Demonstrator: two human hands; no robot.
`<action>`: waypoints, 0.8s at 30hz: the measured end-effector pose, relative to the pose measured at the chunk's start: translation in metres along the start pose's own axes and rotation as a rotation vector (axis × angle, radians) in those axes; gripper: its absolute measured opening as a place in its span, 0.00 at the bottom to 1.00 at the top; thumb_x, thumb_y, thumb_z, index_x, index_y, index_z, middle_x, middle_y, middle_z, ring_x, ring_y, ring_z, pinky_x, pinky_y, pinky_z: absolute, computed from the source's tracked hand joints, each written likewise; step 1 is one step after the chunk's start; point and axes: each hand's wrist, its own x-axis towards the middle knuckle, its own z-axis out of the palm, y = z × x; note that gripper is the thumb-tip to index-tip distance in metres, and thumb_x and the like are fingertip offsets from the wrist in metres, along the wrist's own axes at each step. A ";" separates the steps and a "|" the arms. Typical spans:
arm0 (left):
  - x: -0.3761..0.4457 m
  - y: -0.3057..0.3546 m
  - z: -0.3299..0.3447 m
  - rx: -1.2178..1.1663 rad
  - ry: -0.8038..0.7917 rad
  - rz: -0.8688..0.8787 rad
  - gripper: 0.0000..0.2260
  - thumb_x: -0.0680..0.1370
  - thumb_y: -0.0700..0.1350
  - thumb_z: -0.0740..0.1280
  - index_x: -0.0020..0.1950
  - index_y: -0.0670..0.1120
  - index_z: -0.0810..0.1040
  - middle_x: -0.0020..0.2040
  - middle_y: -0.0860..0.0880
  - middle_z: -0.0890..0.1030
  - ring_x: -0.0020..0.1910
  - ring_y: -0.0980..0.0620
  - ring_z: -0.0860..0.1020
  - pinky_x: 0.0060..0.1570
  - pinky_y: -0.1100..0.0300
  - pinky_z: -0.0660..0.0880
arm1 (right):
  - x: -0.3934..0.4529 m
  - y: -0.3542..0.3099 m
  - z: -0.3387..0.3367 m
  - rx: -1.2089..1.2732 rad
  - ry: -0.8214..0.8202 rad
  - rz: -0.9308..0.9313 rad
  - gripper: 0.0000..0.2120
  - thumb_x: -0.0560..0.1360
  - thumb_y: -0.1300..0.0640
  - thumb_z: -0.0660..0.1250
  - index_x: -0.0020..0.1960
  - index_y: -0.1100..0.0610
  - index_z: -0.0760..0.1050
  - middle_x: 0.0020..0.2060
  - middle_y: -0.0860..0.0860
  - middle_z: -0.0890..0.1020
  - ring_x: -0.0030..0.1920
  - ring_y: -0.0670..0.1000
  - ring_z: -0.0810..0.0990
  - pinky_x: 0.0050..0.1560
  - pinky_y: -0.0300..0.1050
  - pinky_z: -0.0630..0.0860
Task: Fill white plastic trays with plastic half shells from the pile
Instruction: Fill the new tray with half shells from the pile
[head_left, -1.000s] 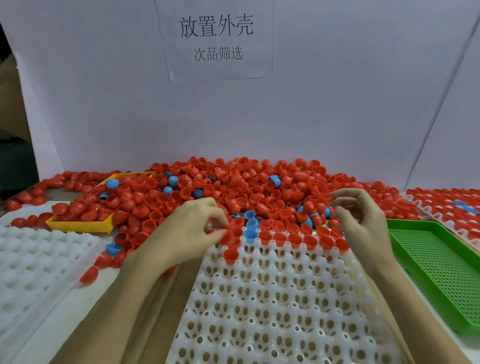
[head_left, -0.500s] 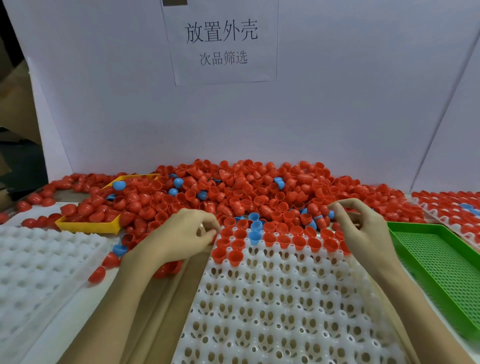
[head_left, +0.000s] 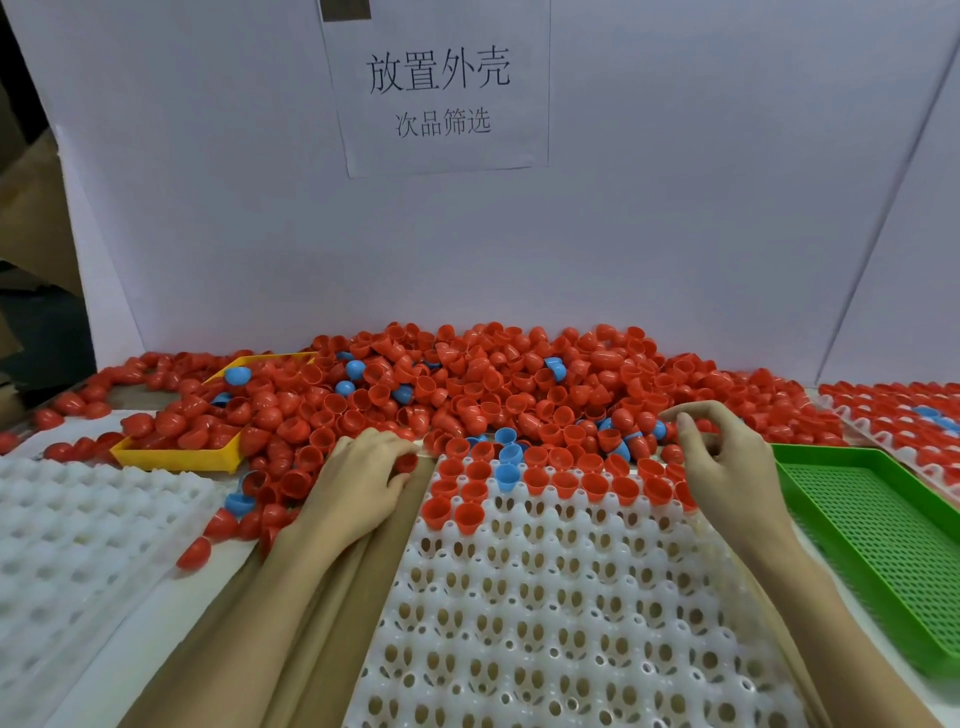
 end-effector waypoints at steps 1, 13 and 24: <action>0.000 -0.001 -0.001 0.025 0.022 -0.020 0.18 0.82 0.43 0.66 0.72 0.50 0.76 0.66 0.55 0.78 0.66 0.53 0.72 0.66 0.54 0.66 | 0.000 0.001 0.000 0.001 -0.003 -0.001 0.07 0.85 0.58 0.63 0.55 0.52 0.80 0.30 0.59 0.81 0.26 0.62 0.76 0.25 0.51 0.71; 0.000 -0.012 -0.008 -0.184 0.122 -0.204 0.09 0.78 0.42 0.74 0.57 0.44 0.83 0.54 0.51 0.78 0.52 0.52 0.77 0.51 0.60 0.73 | 0.001 0.001 -0.001 -0.024 -0.039 -0.041 0.10 0.85 0.60 0.64 0.52 0.47 0.80 0.32 0.61 0.82 0.30 0.65 0.77 0.25 0.53 0.70; 0.004 0.008 -0.027 -0.380 0.291 -0.060 0.27 0.73 0.32 0.76 0.70 0.46 0.76 0.56 0.52 0.79 0.54 0.54 0.79 0.58 0.58 0.78 | -0.001 -0.006 -0.003 0.034 -0.048 -0.034 0.12 0.85 0.62 0.63 0.49 0.49 0.81 0.28 0.64 0.78 0.21 0.46 0.64 0.21 0.34 0.58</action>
